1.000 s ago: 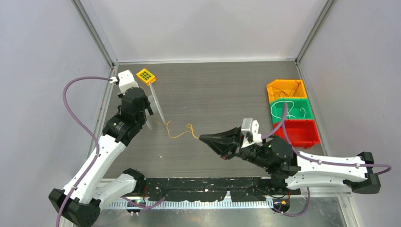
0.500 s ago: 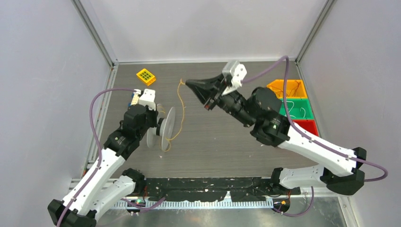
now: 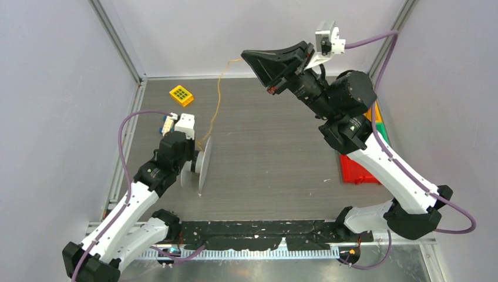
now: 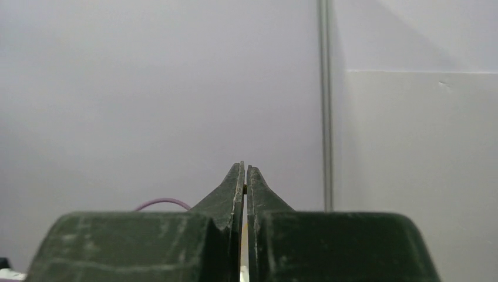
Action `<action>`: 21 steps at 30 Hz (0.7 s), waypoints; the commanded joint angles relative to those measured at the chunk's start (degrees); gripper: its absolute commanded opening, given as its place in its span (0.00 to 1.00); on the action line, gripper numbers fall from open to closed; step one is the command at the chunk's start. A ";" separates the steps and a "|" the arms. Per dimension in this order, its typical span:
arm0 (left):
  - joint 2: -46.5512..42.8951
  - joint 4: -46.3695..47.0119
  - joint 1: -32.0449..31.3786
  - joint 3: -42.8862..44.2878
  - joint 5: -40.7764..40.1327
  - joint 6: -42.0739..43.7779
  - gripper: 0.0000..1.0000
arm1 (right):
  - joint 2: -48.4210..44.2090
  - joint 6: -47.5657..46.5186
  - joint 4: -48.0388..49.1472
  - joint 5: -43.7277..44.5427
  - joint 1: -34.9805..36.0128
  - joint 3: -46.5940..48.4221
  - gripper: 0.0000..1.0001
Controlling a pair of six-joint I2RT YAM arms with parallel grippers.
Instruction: Wrap the cables
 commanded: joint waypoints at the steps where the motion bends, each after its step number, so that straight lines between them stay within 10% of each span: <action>1: 3.53 2.31 -0.02 5.82 -11.22 -4.46 0.00 | -2.83 7.88 9.37 -6.94 0.10 0.49 0.06; 13: -4.67 3.64 0.02 1.61 15.30 5.83 0.00 | 1.65 -6.33 -2.52 4.07 -4.90 4.10 0.05; 21: -8.24 -15.44 0.65 11.98 27.71 1.09 0.00 | 5.11 -1.77 -1.29 3.72 -19.42 -1.95 0.05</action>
